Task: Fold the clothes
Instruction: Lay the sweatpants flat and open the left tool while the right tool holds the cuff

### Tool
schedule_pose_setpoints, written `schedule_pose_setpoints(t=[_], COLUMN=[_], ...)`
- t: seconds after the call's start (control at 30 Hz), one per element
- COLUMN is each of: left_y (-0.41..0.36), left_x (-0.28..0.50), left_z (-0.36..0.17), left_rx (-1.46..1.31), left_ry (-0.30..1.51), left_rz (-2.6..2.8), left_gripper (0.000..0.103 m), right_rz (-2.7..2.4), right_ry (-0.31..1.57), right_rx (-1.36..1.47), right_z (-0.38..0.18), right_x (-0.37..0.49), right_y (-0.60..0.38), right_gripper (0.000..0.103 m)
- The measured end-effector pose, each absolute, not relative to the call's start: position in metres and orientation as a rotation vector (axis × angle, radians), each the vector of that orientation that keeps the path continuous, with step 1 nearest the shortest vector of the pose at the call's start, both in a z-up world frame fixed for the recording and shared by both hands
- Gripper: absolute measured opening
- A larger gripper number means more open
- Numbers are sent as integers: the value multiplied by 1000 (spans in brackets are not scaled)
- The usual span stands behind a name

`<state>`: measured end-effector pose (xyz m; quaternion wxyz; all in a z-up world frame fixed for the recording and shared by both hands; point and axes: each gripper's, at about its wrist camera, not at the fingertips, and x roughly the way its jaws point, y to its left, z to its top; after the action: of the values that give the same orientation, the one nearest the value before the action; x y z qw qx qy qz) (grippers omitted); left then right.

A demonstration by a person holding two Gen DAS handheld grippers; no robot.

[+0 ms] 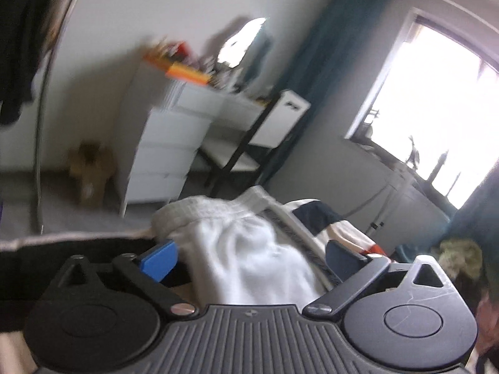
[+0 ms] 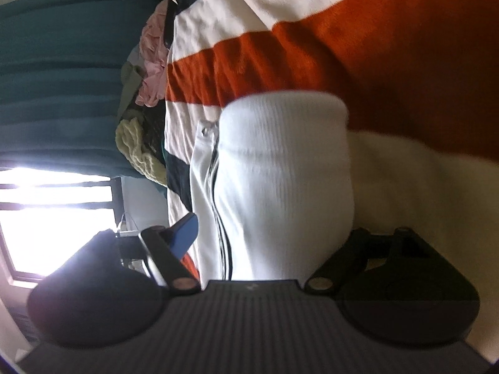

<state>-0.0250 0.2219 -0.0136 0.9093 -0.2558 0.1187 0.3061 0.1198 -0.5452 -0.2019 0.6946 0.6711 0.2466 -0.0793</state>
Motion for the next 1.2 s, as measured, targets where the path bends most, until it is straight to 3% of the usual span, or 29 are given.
schedule_pose_setpoints(t=[0.17,0.4,0.6,0.67,0.8,0.87,0.93,1.2], left_y=[177,109,48,32,14,13,13,11], left_x=[5,50,79,82,89,88,86,85], left_z=[-14,-41,-82,-100,-125,-129,-128,-120], left_rx=[-422,-363,-218,-124,6,18,18,67], left_ry=[272,379,553,641,747,746,747,748], left_rz=[439,174,12,28,39,38,37,28], left_gripper=[103,103,103,103,103,103,103,103], right_rz=[-190,-128,-228,-261,-288,-306,-303,-219], right_ry=[502,267,507,580,627,642,624,435], right_rx=[1435,1367,1298,1275,1175,1136,1111,875], right_z=[-200,-174,-183,-187,-177,-172,-165,-99], right_x=[124,115,132,132,136,137,133,120], right_y=[-547,-550,-541,-538,-530,-527,-523,-487], right_gripper=[81,81,77,57,47,29,22,17])
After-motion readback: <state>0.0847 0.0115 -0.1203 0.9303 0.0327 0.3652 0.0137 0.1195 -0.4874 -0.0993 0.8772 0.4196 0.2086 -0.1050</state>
